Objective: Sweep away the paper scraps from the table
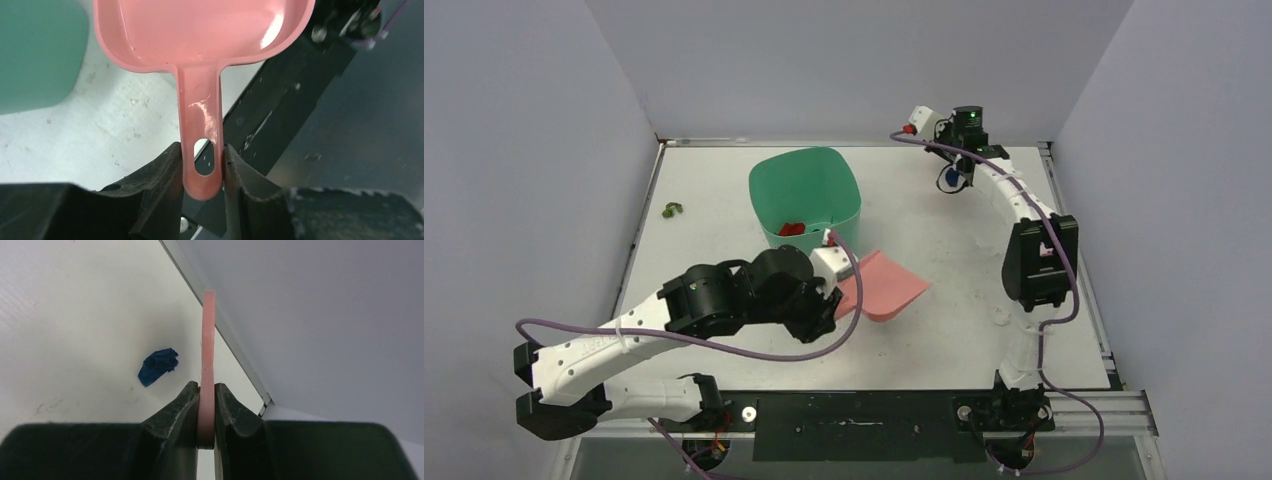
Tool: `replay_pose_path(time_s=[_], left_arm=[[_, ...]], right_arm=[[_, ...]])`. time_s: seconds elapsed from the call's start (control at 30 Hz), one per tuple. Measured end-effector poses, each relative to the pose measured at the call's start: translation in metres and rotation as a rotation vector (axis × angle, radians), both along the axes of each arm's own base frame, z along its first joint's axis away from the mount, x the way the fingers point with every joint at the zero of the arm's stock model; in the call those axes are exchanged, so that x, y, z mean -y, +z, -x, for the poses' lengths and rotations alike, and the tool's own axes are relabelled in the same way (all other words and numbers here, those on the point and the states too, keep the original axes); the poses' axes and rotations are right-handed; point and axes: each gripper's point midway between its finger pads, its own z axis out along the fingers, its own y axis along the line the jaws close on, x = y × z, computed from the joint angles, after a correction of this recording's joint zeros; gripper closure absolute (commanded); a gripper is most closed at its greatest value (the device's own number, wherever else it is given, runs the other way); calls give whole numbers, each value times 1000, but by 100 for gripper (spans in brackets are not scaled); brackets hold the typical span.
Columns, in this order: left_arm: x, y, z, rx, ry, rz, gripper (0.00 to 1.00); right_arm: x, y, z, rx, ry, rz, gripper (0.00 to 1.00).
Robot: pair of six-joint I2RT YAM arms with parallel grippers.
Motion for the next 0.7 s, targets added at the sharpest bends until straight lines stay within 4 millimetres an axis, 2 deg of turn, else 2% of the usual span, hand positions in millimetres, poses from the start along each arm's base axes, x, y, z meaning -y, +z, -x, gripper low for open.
replay_pose_path(time_s=[0.13, 0.27, 0.33, 0.4, 0.43, 0.53, 0.7], left_arm=[[-6, -40, 26, -7, -75, -163, 100], [-6, -67, 41, 20, -120, -292, 100], [-7, -79, 46, 35, -130, -337, 100], [-10, -91, 51, 41, -141, -376, 100], [-11, -96, 52, 44, -144, -393, 100], [-15, -105, 51, 49, -132, -416, 100], [-16, -113, 48, 63, -107, -416, 100]], right_arm=[[-10, -47, -27, -16, 59, 117, 95], [-8, -86, -39, -61, 87, 192, 95], [-5, -93, -38, -75, 104, 222, 95], [-5, -90, -37, -71, 130, 239, 95], [-6, -89, -33, -74, 148, 243, 95], [-5, -93, -2, -135, 205, 258, 95], [-5, -87, 69, -235, 300, 255, 95]])
